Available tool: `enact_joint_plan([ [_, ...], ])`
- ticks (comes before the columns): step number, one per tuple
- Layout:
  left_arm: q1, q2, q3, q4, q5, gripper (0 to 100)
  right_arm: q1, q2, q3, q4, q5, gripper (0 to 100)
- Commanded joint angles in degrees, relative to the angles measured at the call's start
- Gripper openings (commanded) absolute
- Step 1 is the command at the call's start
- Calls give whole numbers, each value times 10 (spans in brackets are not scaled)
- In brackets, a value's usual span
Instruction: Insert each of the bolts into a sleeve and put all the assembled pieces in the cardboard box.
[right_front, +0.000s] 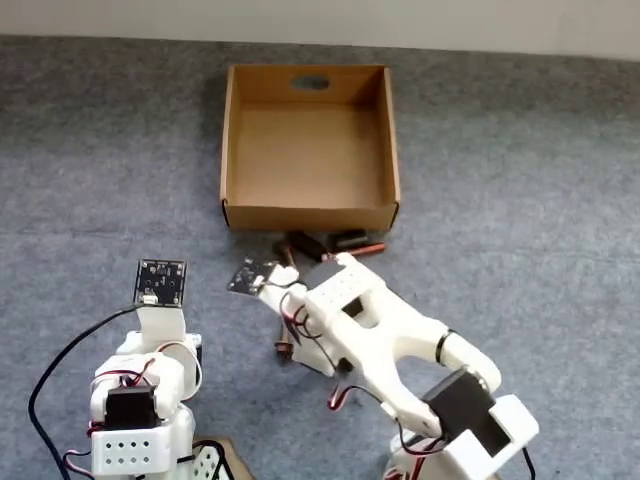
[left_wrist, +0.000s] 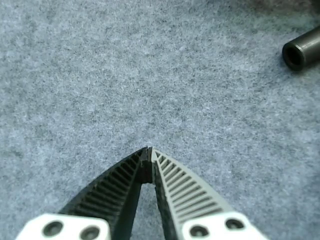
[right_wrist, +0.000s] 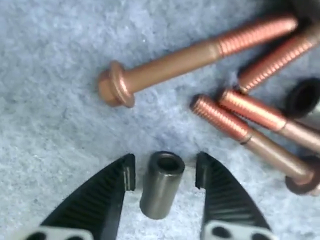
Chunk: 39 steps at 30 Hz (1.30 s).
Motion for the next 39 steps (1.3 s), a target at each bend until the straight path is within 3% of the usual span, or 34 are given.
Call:
enact_joint_plan([
  [1, -5, -4, 9, -5, 0, 10, 51, 6, 22, -42, 8, 170],
  [5, -5, -4, 9, -5, 0, 10, 51, 3, 45, -78, 4, 0],
  [11, -5, -4, 9, -5, 0, 10, 73, -43, 50, -77, -21, 5],
  [15, -5, -4, 9, -5, 0, 10, 136, -174, 88, -106, -88, 5],
  [18, -5, -4, 9, -5, 0, 10, 183, -247, 147, -128, -97, 5],
  [25, -5, -4, 9, -5, 0, 10, 315, -265, 211, -160, -97, 5],
  [28, -5, -4, 9, -5, 0, 10, 323, -266, 230, -167, -96, 17],
  [33, -5, -4, 9, -5, 0, 9, 313, -267, 252, -151, -92, 201],
  [39, -5, -4, 9, -5, 0, 8, 314, -267, 250, -107, -61, 185],
])
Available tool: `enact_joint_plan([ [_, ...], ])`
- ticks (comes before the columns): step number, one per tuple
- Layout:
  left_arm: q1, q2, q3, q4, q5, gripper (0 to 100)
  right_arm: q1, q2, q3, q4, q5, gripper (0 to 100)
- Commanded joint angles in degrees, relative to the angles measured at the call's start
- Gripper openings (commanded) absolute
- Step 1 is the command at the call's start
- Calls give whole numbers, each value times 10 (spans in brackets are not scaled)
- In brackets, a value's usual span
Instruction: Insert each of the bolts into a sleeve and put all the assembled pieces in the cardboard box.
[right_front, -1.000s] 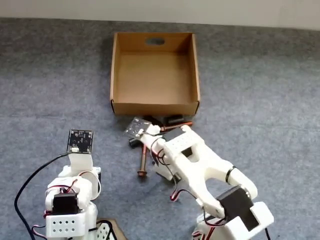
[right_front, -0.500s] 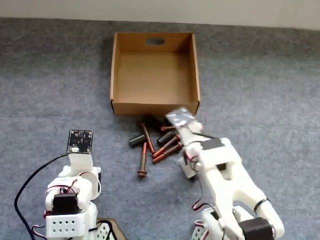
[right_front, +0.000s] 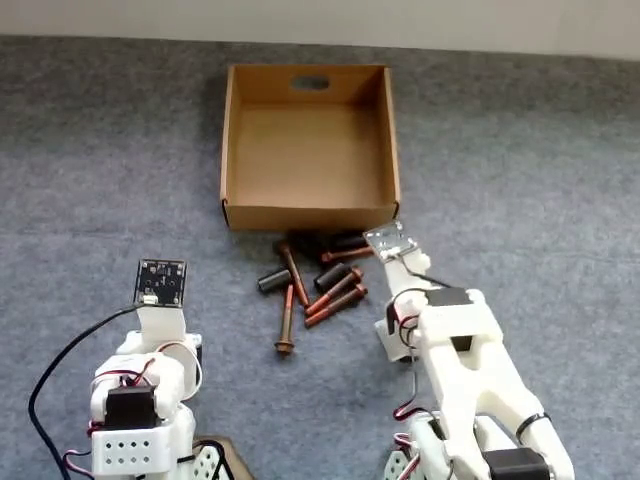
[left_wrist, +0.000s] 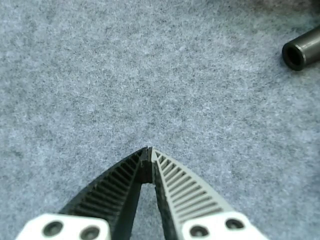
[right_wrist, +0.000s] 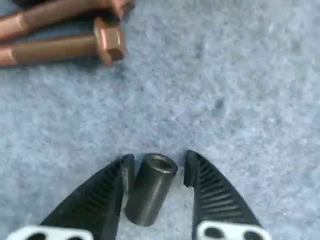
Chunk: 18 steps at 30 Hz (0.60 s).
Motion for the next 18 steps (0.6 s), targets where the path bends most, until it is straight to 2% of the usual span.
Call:
enact_joint_plan([
  [1, -5, -4, 9, -5, 0, 8, 7, -5, 0, 40, 14, 185],
  [8, -5, -4, 9, -5, 0, 8, 7, -4, 0, 45, 30, 184],
  [13, -5, -4, 9, -5, 0, 8, 6, -1, 15, -12, 29, 182],
  [15, -5, -4, 9, -5, 0, 8, 5, 11, 25, -13, 30, 137],
  [17, -5, -4, 9, -5, 0, 8, 6, 30, 26, -13, 30, 17],
  [18, -5, -4, 9, -5, 0, 8, 6, 38, 25, -14, 30, 0],
])
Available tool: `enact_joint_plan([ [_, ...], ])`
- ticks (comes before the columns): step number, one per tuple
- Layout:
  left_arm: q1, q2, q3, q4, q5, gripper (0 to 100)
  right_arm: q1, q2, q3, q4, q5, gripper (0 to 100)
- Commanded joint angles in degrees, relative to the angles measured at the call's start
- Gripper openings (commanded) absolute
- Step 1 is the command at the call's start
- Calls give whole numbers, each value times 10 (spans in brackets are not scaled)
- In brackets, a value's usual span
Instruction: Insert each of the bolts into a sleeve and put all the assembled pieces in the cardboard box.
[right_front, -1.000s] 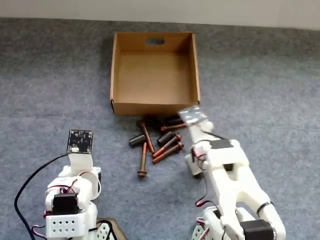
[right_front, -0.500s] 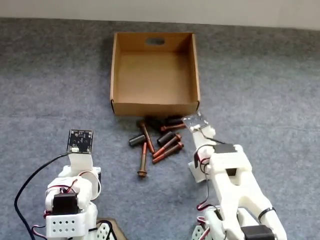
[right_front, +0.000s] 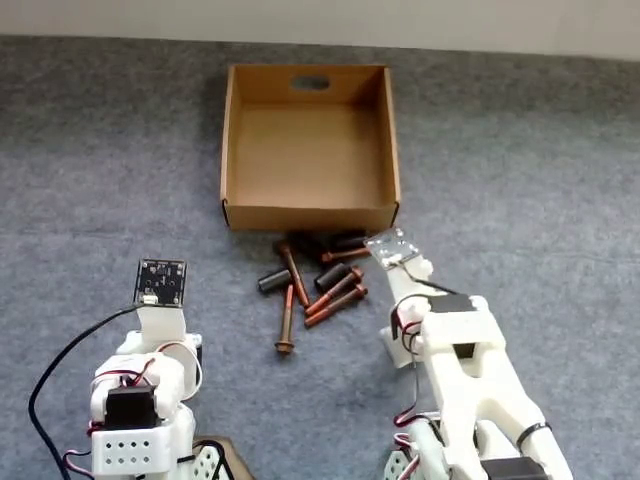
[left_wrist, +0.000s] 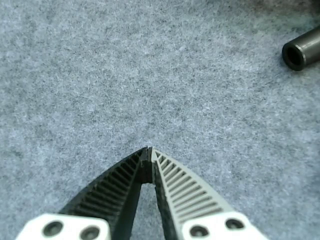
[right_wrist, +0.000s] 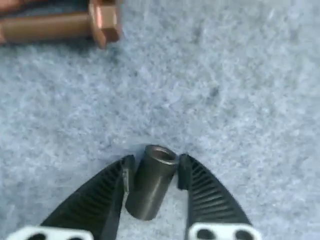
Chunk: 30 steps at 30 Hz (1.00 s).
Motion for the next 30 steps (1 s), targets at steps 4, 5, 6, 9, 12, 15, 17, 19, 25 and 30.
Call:
enact_joint_plan([
  [4, -5, -4, 9, -8, 0, 8, 0, 28, 6, -2, 5, 7],
  [5, -6, -4, 9, -9, 0, 8, 0, 21, -3, -1, 4, 6],
  [6, -6, -4, 6, -10, 0, 10, 1, 7, -8, 0, 3, 6],
  [9, -7, -4, -31, -44, -58, 10, 5, -61, -15, 1, 0, 6],
  [12, -20, -4, -110, -100, -142, 11, 13, -163, -15, 1, -34, 6],
  [15, -25, -4, -172, -169, -142, 13, 12, -259, -14, 17, -55, 6],
  [17, -27, -3, -204, -206, -127, 46, 12, -313, -18, 27, -74, 6],
  [19, -27, 4, -243, -215, -83, 104, 12, -361, -22, 42, -84, 6],
  [25, -22, 210, -431, -171, -57, 150, 12, -460, -68, 85, -88, 6],
  [30, 64, 547, -610, -53, -56, 153, 12, -474, -92, 119, -87, 6],
])
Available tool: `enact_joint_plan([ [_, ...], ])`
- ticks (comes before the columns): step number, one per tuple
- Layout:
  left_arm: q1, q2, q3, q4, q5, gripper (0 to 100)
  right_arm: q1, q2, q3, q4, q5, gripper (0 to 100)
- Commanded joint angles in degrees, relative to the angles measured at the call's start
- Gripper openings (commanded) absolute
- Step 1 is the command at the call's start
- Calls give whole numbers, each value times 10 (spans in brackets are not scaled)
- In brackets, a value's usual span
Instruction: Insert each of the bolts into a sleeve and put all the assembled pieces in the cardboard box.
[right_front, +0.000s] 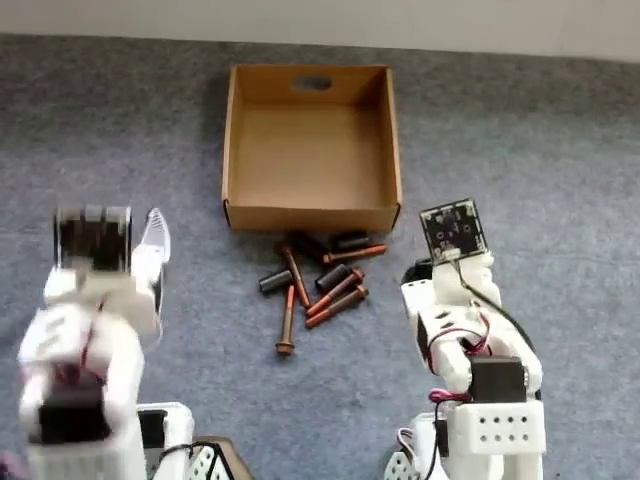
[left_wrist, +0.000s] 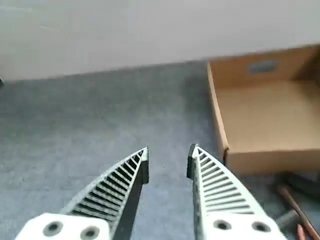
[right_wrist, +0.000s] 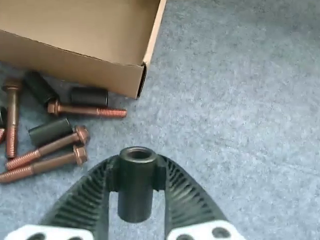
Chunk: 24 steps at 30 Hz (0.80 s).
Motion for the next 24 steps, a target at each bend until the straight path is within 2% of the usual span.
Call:
enact_joint_plan([
  [1, 90, 286, -143, 89, 4, 154, 5, -13, -33, 14, -5, 6],
  [3, 148, 406, -197, 126, 7, 154, 5, -15, -31, 16, -5, 6],
  [7, 218, 568, -253, 144, 97, 154, 5, -15, -5, 22, -6, 6],
  [10, 240, 620, -237, 138, 89, 153, 6, -15, 15, 23, -6, 6],
  [20, 279, 546, -66, 28, 92, 155, 7, -15, 63, 24, -6, 6],
  [24, 311, 488, -28, 18, 136, 160, 7, -15, 75, 24, -6, 6],
])
